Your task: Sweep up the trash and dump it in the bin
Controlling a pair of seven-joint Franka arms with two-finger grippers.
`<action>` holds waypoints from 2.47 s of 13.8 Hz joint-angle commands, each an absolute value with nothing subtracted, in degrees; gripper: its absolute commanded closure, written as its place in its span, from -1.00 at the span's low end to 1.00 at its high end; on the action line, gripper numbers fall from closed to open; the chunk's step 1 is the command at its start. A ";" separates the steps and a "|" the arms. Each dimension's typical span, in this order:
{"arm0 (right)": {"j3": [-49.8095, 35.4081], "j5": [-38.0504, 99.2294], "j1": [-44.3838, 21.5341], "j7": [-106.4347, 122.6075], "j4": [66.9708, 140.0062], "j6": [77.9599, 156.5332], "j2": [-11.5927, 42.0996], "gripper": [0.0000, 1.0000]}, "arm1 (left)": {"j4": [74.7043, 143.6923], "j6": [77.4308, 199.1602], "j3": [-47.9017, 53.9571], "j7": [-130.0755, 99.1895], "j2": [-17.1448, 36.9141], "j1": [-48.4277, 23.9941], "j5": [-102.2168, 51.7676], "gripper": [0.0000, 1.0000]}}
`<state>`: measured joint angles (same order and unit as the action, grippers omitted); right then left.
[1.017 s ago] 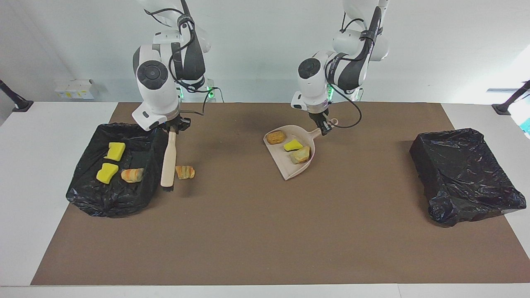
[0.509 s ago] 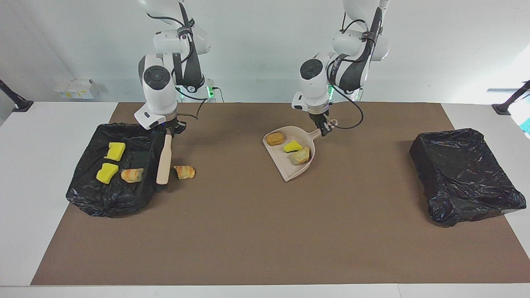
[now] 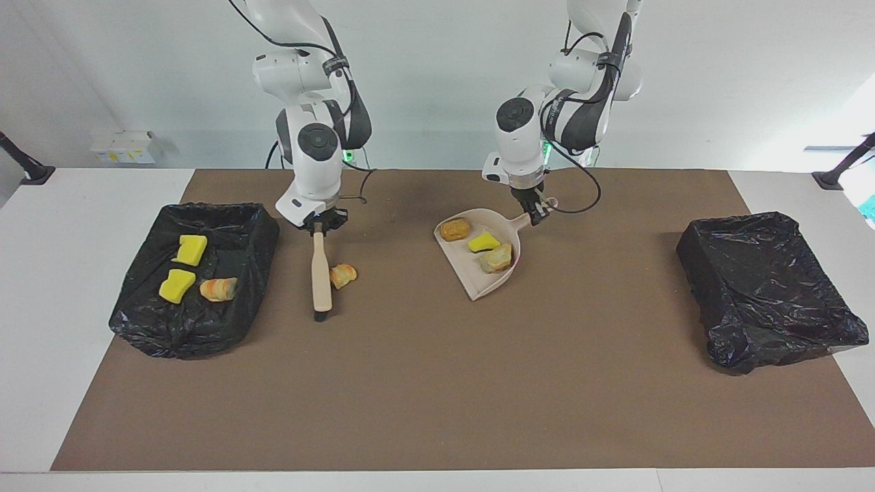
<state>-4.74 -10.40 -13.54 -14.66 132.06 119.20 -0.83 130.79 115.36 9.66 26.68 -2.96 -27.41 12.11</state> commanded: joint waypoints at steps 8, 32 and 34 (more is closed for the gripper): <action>-6.67 10.07 -29.52 -18.49 119.79 122.51 10.29 1.00 | 132.45 116.89 9.67 27.25 -3.87 -26.19 11.43 1.00; -7.21 10.90 -38.04 -36.72 118.48 110.38 -0.02 1.00 | 117.08 112.94 9.14 71.60 -5.80 4.63 11.51 1.00; -7.12 10.72 -40.85 -39.63 118.48 112.58 2.10 1.00 | 114.71 113.03 9.14 76.79 -5.36 10.17 11.60 1.00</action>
<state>-7.20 11.90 -38.90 -36.59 118.44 110.50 0.31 117.66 114.65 8.30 72.44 -5.67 5.87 12.13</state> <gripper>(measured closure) 0.736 0.687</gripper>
